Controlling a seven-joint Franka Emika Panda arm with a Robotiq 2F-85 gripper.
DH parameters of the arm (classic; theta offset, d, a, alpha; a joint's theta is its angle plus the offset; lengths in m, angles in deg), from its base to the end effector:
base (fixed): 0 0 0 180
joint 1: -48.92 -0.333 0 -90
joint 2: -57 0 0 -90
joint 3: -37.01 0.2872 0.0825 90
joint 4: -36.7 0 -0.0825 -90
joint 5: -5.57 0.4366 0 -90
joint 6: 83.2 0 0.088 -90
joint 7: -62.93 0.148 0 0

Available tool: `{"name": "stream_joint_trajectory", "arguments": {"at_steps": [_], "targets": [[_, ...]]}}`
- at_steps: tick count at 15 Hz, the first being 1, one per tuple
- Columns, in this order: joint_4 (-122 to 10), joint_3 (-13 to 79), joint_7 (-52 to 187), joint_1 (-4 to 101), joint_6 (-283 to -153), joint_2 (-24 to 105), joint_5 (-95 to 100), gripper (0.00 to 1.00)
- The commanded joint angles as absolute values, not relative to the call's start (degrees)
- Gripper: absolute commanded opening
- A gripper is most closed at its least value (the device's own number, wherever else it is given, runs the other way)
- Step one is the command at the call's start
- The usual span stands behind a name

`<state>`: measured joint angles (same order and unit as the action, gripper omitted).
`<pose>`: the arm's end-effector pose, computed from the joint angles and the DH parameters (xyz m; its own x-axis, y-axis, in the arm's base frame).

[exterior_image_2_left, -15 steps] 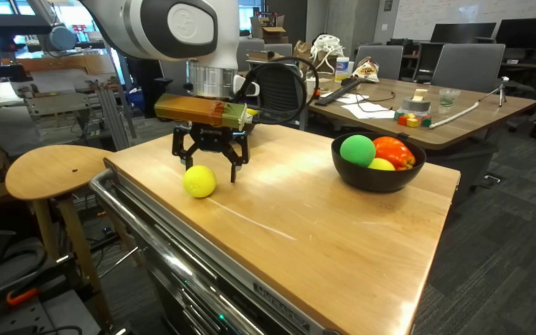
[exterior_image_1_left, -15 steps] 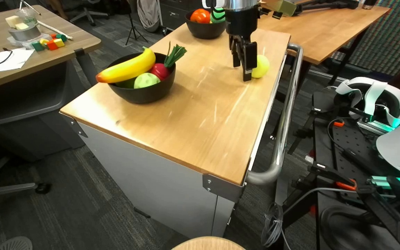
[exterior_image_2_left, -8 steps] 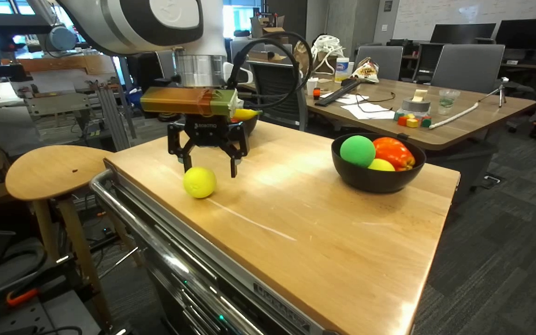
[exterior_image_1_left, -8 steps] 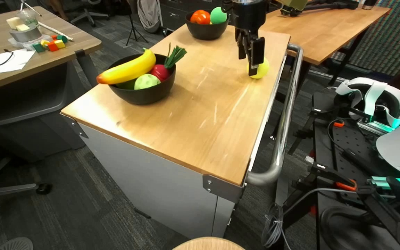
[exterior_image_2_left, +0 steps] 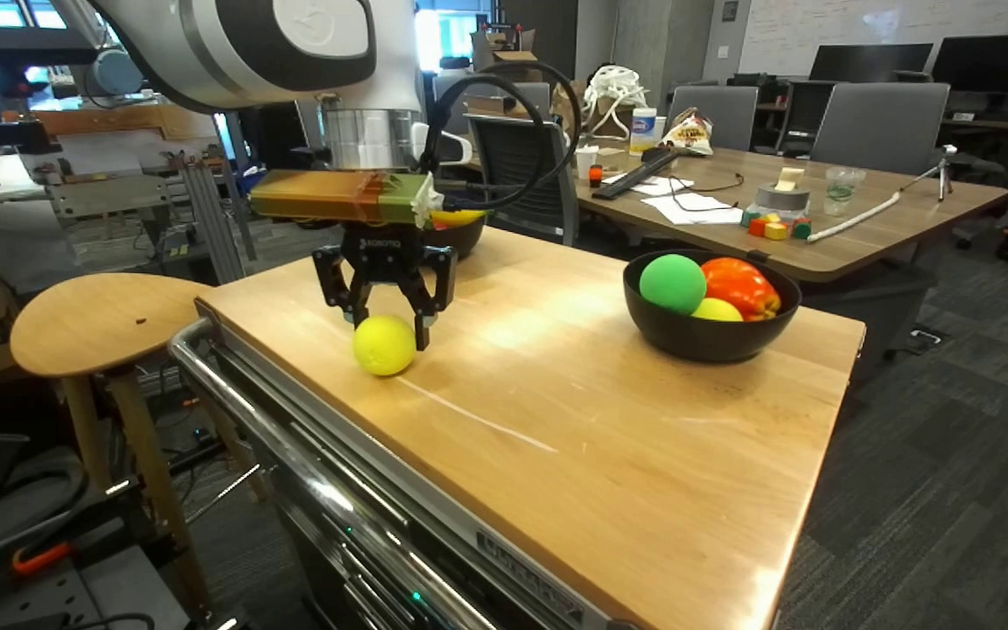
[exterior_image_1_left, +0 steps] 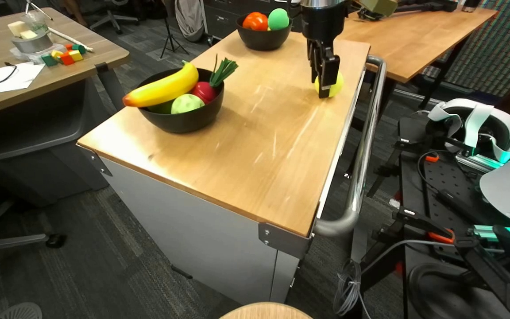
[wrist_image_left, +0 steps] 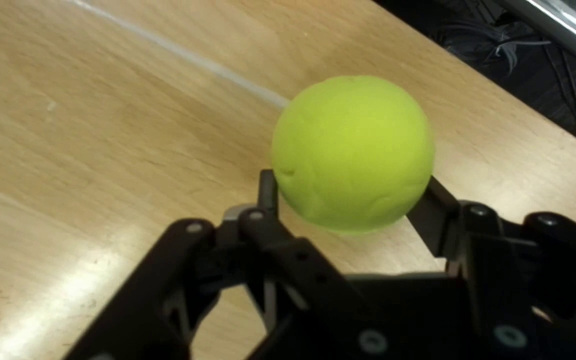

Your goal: Place the fruits and vegetables in the two black bowls

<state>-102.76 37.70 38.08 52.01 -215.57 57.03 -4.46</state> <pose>0.4979 -0.0296 0.1851 0.8589 0.4848 -0.1652 0.4980 -0.8658 0.0483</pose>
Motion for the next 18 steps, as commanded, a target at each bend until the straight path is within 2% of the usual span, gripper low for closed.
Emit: {"name": "stream_joint_trajectory", "arguments": {"at_steps": [1, 2, 6, 11, 15, 17, 18], "targets": [[-103.2, 37.1, 38.0, 51.2, -215.0, 58.9, -3.8, 0.35], [-102.7, 37.1, 36.6, 51.2, -214.4, 59.4, -2.2, 0.28], [-98.9, 35.2, 28.0, 52.2, -215.3, 64.9, 3.3, 0.20], [-86.9, 28.7, 21.6, 53.4, -218.9, 64.9, 6.1, 0.20], [-79.5, 23.4, 10.1, 54.1, -236.3, 53.9, 15.7, 0.20], [-77.7, 23.1, 3.1, 52.8, -243.3, 49.1, 26.4, 0.20], [-75.9, 26.5, -0.6, 55.2, -244.6, 46.7, 31.5, 0.20]]}}
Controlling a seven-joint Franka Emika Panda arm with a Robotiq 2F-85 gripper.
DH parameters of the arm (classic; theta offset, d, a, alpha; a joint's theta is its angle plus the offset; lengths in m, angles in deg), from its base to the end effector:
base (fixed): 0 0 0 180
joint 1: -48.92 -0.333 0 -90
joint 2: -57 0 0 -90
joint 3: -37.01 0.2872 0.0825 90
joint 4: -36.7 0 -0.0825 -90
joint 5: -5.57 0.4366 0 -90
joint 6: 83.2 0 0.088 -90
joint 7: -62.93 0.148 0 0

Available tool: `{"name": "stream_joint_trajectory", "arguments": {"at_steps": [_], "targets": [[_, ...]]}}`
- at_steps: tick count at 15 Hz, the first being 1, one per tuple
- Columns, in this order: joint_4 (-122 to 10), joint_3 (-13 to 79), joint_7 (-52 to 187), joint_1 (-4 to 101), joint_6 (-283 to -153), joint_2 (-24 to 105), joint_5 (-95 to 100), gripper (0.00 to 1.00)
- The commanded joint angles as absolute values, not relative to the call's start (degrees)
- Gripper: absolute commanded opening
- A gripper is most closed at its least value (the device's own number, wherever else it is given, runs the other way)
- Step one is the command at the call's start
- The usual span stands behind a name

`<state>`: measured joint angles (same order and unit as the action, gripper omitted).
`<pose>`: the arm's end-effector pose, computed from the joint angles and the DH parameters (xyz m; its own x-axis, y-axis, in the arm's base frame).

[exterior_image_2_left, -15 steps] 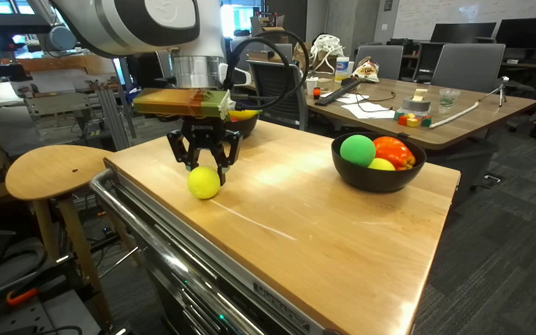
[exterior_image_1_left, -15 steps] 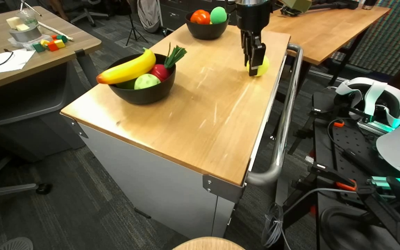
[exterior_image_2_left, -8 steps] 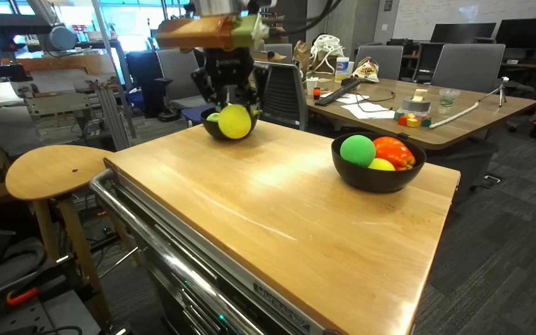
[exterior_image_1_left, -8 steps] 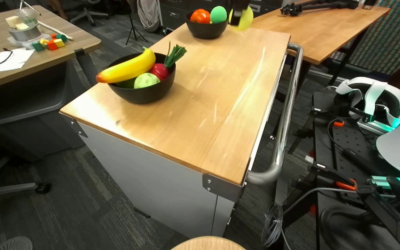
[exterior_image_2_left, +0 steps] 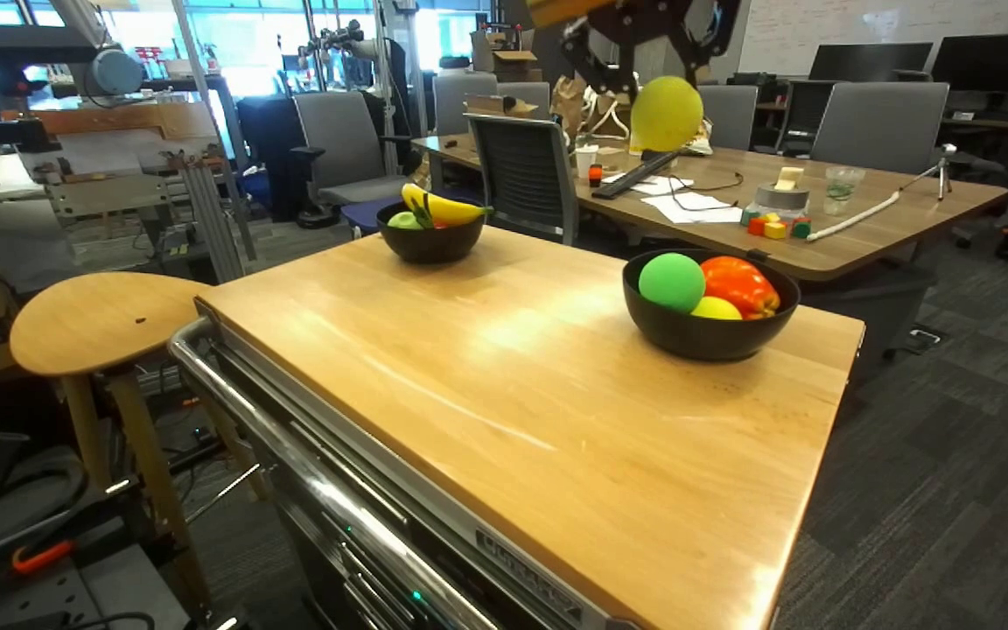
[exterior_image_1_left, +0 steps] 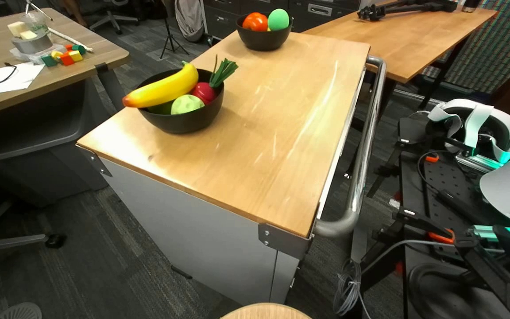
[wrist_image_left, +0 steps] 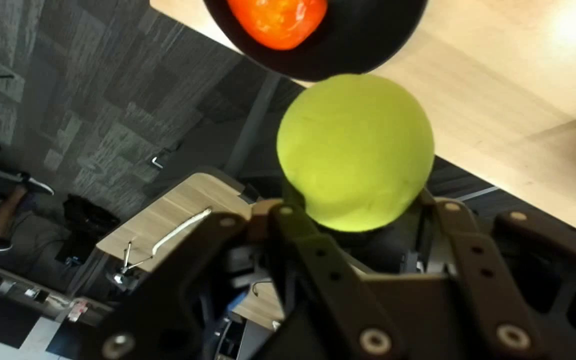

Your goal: Place the fruits and vegetables in the two black bowls

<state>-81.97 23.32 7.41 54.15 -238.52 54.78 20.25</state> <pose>0.6292 -0.2198 0.3914 0.7522 0.4521 0.4794 0.3233 -0.8871 0.3294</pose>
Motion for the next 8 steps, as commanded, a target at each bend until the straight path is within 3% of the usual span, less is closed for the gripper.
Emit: {"name": "stream_joint_trajectory", "arguments": {"at_steps": [1, 4, 8], "targets": [[-73.4, 29.6, -4.5, 57.7, -245.3, 43.9, 36.4, 0.20], [-65.1, 33.7, -15.3, 61.0, -243.0, 35.6, 48.4, 0.20], [-59.1, 33.2, -16.6, 62.6, -239.9, 28.4, 46.5, 0.20]]}}
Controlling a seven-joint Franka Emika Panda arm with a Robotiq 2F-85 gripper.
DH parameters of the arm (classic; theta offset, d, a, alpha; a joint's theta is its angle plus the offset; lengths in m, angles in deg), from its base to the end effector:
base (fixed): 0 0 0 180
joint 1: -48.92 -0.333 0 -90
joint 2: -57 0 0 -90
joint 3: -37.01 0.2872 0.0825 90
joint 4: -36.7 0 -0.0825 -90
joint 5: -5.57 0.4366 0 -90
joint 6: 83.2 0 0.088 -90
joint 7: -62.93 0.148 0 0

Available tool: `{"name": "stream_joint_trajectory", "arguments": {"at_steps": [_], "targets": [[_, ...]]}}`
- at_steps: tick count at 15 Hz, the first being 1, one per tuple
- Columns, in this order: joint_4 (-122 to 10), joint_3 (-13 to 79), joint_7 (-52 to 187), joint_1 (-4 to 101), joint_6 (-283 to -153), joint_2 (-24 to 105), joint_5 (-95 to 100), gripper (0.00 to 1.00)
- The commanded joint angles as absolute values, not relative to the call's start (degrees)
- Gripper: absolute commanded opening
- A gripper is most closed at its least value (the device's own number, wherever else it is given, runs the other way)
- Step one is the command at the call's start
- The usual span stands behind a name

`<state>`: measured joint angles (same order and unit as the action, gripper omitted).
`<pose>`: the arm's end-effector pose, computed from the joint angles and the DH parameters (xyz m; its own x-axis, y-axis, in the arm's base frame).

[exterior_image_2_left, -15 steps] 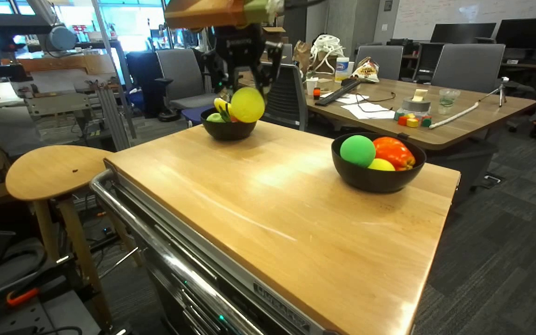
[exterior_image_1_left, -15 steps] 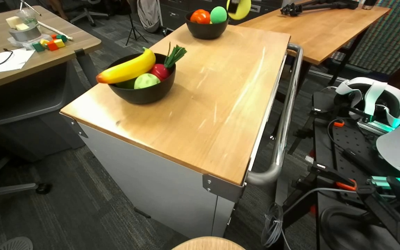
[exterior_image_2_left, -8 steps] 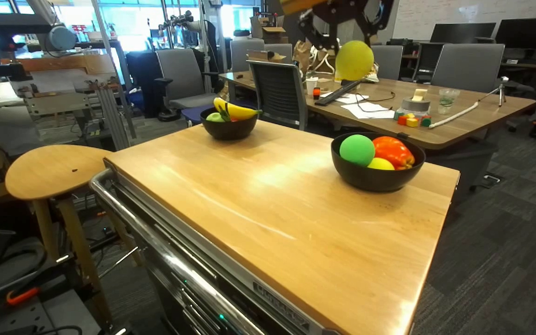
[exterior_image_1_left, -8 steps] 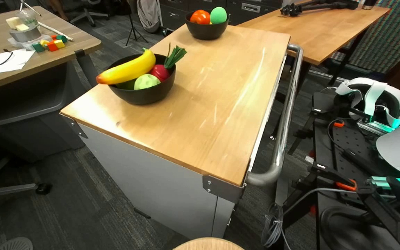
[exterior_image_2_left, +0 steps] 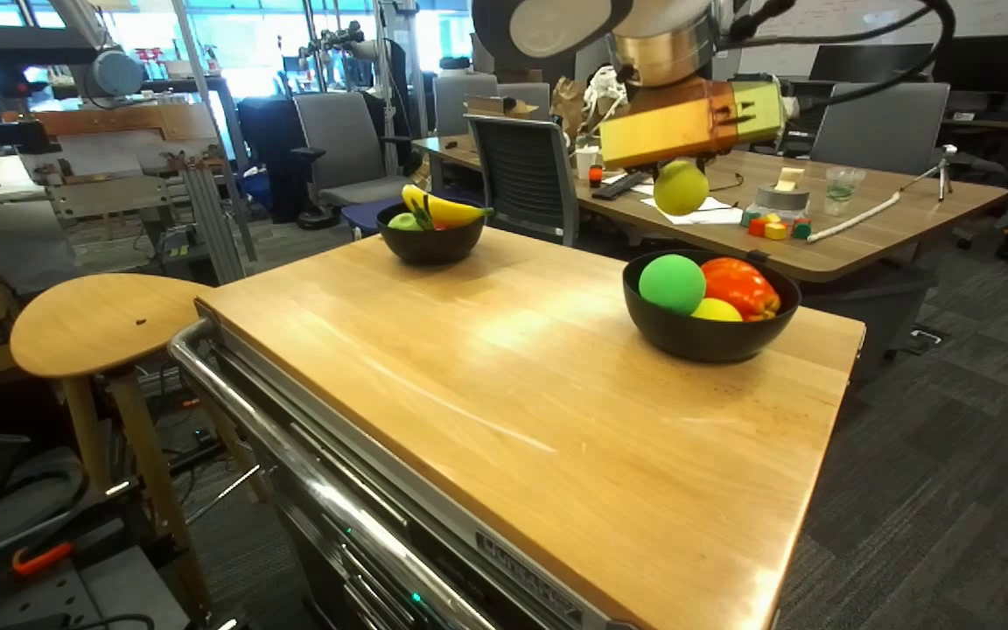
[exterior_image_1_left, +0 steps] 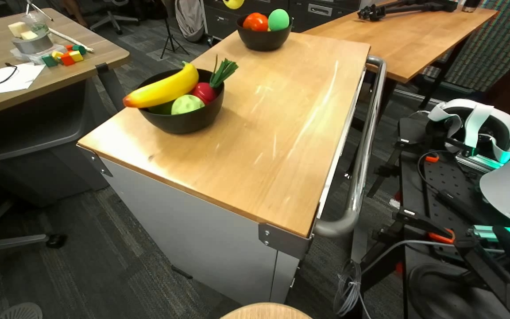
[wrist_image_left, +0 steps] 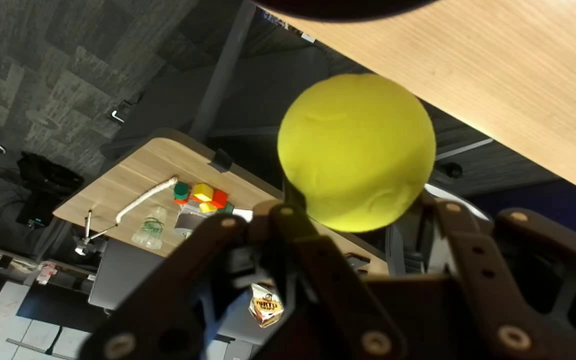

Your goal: Place the fruits and vegetables in the two black bowls

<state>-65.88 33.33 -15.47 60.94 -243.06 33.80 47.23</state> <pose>0.7101 -0.2184 0.2975 0.6653 0.4613 0.5870 0.3751 -0.8864 0.2714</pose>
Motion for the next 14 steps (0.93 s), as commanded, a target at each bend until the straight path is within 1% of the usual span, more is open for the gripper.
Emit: {"name": "stream_joint_trajectory", "arguments": {"at_steps": [1, 2, 3, 7, 14], "targets": [[-58.7, 32.1, -15.2, 62.5, -239.0, 27.6, 45.0, 0.20], [-58.3, 30.6, -13.5, 62.1, -237.8, 26.8, 43.0, 0.20], [-58.0, 32.8, -11.0, 64.6, -237.6, 26.3, 39.0, 0.20], [-56.8, 33.5, -4.1, 66.9, -233.9, 26.0, 29.5, 0.20], [-58.3, 35.9, -0.1, 67.3, -231.1, 27.9, 21.8, 0.20]]}}
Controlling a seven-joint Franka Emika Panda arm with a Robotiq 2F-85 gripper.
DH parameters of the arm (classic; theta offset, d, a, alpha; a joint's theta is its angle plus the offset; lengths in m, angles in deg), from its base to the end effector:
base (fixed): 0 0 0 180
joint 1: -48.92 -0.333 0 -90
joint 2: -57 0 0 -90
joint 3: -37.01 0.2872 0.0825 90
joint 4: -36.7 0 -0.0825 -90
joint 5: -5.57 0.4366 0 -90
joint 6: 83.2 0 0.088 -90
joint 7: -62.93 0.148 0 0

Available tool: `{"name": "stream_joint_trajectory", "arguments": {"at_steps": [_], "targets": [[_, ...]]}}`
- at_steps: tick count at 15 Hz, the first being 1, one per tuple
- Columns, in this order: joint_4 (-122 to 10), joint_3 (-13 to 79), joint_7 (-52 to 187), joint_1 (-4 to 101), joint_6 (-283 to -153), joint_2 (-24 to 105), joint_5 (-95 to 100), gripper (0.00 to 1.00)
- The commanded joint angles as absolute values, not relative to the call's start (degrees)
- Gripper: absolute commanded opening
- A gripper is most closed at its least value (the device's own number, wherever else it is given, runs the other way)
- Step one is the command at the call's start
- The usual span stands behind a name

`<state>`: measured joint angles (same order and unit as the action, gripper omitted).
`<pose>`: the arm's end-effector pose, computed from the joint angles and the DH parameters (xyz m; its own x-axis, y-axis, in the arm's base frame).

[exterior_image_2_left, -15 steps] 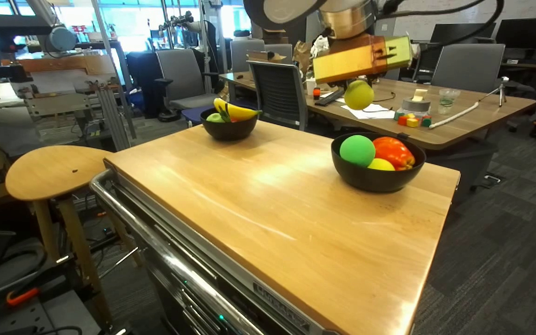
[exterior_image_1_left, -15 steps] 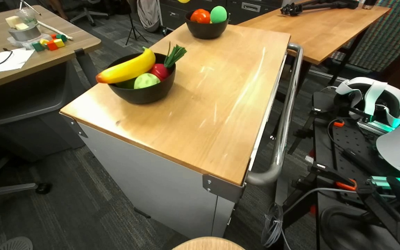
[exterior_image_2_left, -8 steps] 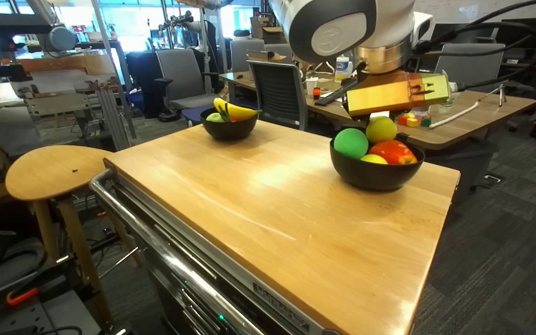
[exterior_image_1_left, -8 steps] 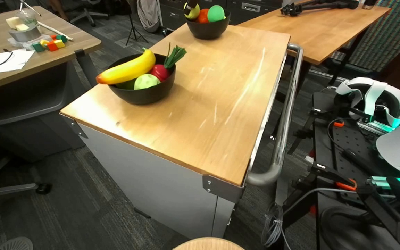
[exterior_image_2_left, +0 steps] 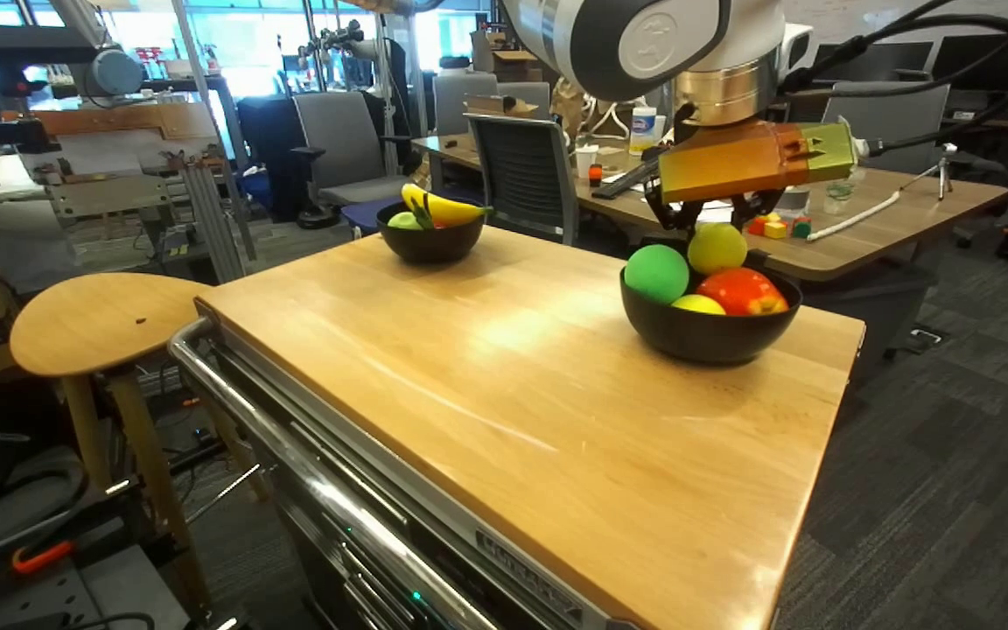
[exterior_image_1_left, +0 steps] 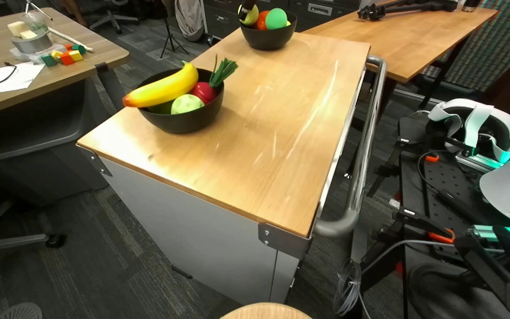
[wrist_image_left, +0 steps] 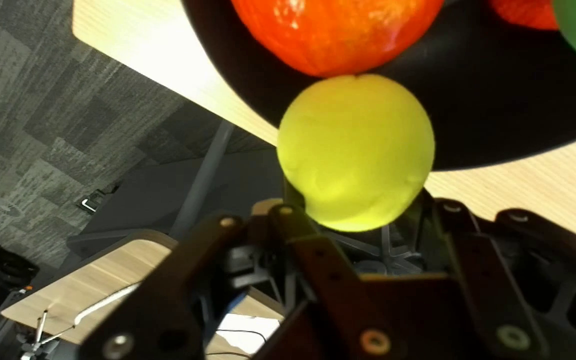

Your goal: Place the fruits and vegetables in the two black bowls

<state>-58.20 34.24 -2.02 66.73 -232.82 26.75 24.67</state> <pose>0.7142 -0.2651 0.2577 0.7684 0.5122 0.3836 0.4511 -0.8587 0.2431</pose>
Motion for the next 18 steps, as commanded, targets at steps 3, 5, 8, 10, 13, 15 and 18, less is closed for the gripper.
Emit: {"name": "stream_joint_trajectory", "arguments": {"at_steps": [3, 5, 8, 10, 13, 15, 18], "targets": [[-59.1, 36.6, 1.2, 66.5, -230.6, 28.5, 19.5, 0.54], [-59.7, 36.2, 2.8, 65.6, -229.5, 29.2, 17.2, 0.77], [-60.4, 35.7, 5.4, 64.5, -226.8, 31.0, 13.7, 0.99], [-60.7, 35.7, 6.4, 64.2, -224.9, 32.6, 11.9, 1.00], [-61.8, 37.6, 4.9, 64.7, -217.2, 38.6, 13.1, 1.00], [-62.3, 40.9, -1.4, 66.6, -213.6, 42.6, 20.6, 1.00], [-59.2, 38.5, -1.0, 64.0, -212.5, 41.0, 22.0, 1.00]]}}
